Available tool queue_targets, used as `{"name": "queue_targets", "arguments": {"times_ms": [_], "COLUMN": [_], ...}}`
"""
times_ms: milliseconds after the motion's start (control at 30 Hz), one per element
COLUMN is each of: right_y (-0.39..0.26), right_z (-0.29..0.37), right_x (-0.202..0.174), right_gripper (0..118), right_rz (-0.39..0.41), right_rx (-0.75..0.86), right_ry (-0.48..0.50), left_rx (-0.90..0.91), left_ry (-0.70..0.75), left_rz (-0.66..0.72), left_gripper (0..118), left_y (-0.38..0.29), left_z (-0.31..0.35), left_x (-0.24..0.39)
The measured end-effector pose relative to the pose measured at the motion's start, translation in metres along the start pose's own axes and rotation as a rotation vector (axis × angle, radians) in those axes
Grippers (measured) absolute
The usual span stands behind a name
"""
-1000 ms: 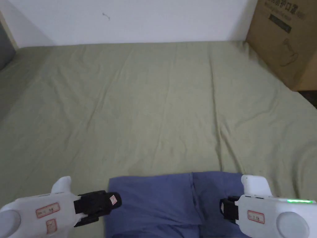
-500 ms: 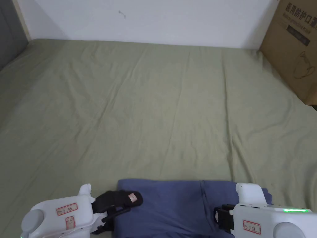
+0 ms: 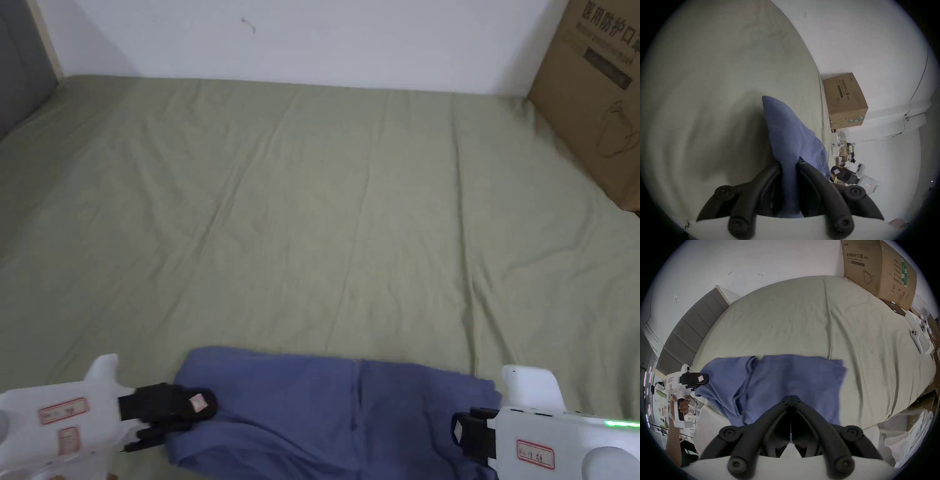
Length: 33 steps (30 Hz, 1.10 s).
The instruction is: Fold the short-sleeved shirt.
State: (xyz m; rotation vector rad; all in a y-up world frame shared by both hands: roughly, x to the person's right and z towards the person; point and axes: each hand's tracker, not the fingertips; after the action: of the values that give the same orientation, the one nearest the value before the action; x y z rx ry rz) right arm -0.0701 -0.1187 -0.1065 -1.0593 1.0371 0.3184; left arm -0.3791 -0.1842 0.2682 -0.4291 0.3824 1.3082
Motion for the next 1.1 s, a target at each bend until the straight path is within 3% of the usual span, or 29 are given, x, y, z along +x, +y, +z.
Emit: {"name": "queue_targets", "arguments": {"times_ms": [267,400,500,767,1000,1067,1100], "right_y": [-0.003,-0.005,-0.007,-0.010,-0.017,-0.021,-0.023], "right_z": [0.003,-0.001,-0.002,0.005,0.011,0.013,0.014], "right_x": [-0.003,-0.002,0.001,0.018,0.045,0.053,0.057], "right_gripper": [0,0,0,0,0,0,0], "right_rz": [0.009,0.004,-0.008,-0.030,-0.099,-0.112,-0.120], "right_rx": [0.006,-0.003,-0.007,0.010,0.022,0.020,0.020], "right_ry": [0.016,0.024,0.026,0.037,0.022,0.014,0.007], "left_rx": [0.131,0.151,0.141,0.104,-0.140,-0.231,-0.286], "left_ry": [0.194,0.193,0.221,0.157,0.052,0.054,0.040], "left_rz": [-0.008,-0.023,-0.107,-0.346,-0.454,-0.451,-0.429], "left_gripper": [9,9,9,9,10,33,58], "left_y": [0.012,0.011,0.009,-0.008,-0.053,-0.064,-0.070], "left_z": [0.079,0.085,0.077,0.024,-0.086,-0.114,-0.125], "left_x": [-0.007,0.015,0.048,0.169,0.209,0.208,0.208]}}
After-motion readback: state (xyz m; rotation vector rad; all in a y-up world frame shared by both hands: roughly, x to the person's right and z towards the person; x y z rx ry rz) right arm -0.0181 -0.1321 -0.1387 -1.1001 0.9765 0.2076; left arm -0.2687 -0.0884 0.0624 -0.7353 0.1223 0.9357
